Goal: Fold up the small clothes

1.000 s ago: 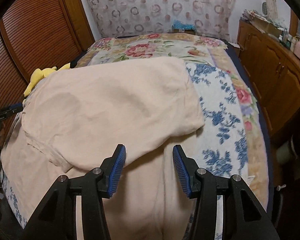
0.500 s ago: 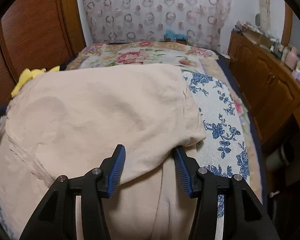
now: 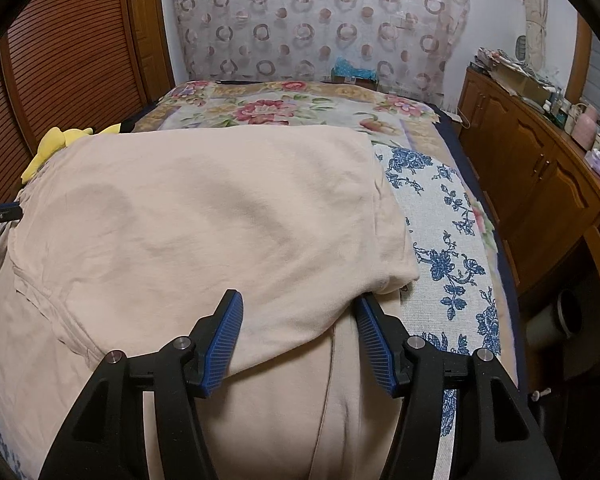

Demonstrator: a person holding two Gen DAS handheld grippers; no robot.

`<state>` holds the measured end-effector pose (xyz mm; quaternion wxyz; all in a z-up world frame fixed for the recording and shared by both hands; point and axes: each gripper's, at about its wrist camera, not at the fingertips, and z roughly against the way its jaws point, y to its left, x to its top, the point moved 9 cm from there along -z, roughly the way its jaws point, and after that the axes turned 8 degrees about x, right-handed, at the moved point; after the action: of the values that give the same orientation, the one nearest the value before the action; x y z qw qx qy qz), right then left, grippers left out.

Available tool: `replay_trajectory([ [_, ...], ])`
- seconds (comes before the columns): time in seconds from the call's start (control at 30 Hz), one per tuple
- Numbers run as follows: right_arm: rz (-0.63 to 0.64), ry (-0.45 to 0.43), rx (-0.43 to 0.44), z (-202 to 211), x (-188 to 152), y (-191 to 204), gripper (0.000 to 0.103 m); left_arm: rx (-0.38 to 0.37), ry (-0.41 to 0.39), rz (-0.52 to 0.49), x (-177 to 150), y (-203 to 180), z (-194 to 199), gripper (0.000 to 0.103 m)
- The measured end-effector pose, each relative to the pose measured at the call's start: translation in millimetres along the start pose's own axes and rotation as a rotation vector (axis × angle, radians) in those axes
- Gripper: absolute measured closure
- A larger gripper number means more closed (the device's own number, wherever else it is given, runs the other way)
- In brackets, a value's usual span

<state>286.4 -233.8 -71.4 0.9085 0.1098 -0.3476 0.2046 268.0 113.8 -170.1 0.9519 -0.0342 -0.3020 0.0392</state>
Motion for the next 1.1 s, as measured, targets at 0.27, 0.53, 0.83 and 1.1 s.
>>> replay_trajectory([
  [0.27,-0.003,-0.002,0.002,-0.3,1.2,-3.0,0.043,-0.034,-0.012,-0.003,16.4,-3.6,-2.0,0.063],
  [0.53,-0.069,0.009,0.107,3.9,3.2,0.7,0.058,0.005,0.026,-0.056,20.4,0.4,-12.6,0.066],
  [0.83,-0.052,0.025,0.123,2.4,6.0,1.9,0.073,0.021,0.015,-0.068,18.1,0.6,-14.6,0.079],
  [1.1,-0.022,0.070,0.103,-13.8,5.7,7.1,0.079,0.027,0.015,-0.063,20.4,2.0,-16.8,0.079],
])
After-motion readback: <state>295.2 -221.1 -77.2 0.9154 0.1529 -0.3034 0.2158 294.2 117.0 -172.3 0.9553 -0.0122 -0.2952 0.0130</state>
